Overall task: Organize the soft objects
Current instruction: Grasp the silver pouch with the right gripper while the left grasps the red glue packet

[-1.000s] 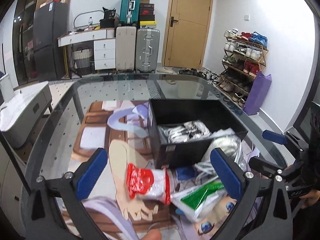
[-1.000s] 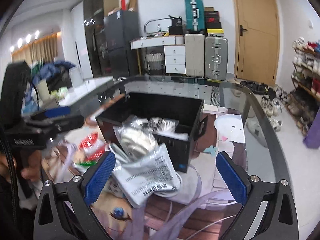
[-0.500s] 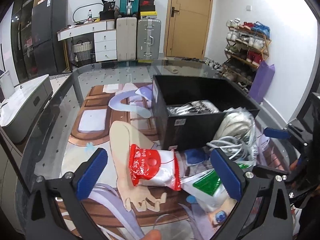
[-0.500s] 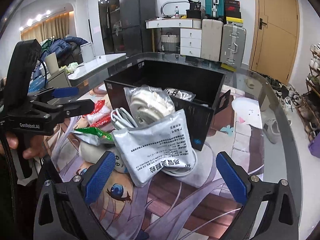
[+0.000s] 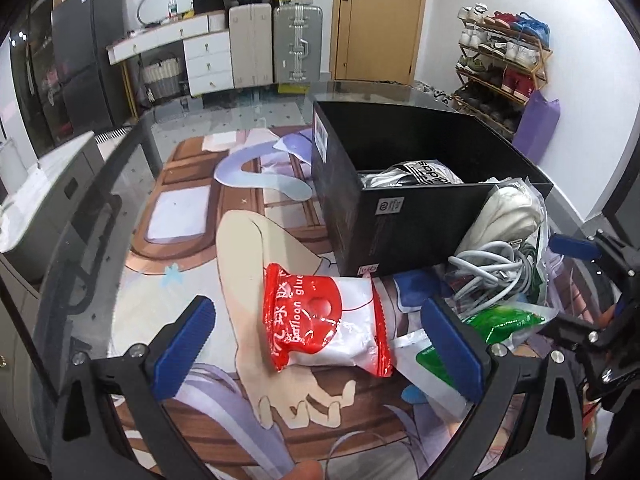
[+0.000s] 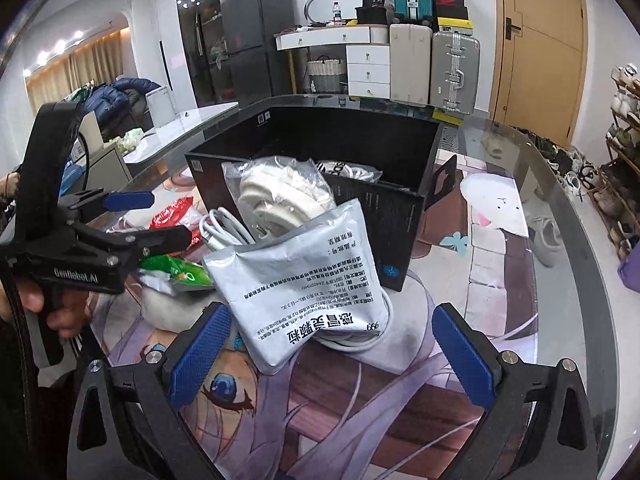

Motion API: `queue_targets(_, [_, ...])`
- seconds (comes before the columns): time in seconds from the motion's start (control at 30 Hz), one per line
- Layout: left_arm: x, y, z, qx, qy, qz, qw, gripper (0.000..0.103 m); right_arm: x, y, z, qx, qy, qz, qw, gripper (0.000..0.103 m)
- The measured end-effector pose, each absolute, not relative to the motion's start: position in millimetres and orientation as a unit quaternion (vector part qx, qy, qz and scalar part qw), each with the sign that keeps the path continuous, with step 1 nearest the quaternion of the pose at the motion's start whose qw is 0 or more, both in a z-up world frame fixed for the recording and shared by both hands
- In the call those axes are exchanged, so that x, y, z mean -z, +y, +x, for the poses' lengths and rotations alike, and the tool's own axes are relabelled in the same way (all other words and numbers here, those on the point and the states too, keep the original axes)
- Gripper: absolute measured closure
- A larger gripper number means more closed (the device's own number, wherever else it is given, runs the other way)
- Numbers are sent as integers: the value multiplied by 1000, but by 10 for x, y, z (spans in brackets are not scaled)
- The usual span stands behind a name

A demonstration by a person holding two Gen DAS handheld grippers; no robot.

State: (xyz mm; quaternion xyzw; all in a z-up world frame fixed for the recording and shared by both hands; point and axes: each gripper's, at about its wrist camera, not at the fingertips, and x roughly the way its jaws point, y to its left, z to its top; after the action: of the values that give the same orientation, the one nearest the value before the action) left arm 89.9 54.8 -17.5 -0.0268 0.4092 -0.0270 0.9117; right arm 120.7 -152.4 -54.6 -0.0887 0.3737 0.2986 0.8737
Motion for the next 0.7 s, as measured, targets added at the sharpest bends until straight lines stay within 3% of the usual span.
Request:
queue_targets(0.47, [250, 646, 959, 36, 428, -58, 901, 2, 541, -1484, 1348, -311, 380, -78, 868, 1])
queue_targets(0.53, [278, 664, 975, 34, 435, -62, 898, 15, 533, -1475, 1392, -316, 380, -74, 866, 1])
queue_targets(0.63, [279, 649, 965, 30, 433, -50, 899, 23, 545, -1460, 1477, -325, 390, -63, 859, 1])
queue_targets(0.7, [264, 649, 951, 36, 429, -52, 901, 38, 554, -1458, 1501, -329, 391, -55, 858, 1])
